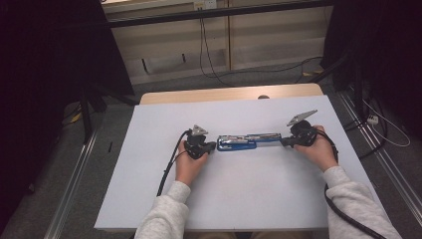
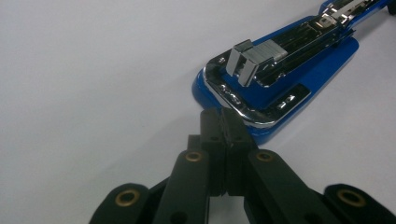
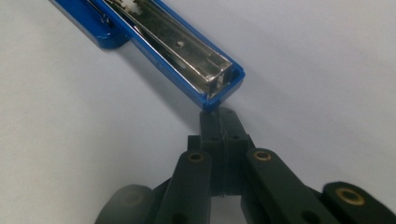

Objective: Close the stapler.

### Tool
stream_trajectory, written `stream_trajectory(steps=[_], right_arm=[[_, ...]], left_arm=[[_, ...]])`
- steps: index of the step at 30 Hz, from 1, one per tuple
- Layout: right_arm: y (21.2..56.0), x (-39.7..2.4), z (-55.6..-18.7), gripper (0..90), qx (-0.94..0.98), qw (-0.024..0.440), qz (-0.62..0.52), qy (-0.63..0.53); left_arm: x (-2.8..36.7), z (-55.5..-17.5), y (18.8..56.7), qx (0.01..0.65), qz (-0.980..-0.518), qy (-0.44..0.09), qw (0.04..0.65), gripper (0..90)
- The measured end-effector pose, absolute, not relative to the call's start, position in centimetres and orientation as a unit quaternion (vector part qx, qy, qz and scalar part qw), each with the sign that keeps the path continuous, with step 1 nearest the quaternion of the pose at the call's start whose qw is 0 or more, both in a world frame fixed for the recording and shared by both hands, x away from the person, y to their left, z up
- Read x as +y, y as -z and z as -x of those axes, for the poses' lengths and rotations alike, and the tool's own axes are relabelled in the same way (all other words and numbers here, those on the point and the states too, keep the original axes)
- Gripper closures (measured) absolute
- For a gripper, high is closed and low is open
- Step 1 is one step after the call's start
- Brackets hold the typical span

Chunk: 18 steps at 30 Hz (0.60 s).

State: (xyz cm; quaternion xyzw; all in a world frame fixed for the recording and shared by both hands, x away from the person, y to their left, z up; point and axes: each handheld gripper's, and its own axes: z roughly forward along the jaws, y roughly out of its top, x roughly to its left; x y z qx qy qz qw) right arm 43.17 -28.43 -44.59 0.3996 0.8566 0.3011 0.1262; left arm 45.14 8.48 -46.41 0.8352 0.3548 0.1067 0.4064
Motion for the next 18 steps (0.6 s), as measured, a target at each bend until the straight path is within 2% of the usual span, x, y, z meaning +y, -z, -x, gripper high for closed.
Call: stream_trajectory(steps=[18], right_arm=[[44.35, -28.62, -43.21, 90.0, 0.854, 0.126, -0.399, -0.309]], left_arm=[[8.24, -45.33, 46.42, 0.354, -0.837, -0.095, 0.406, 90.0]])
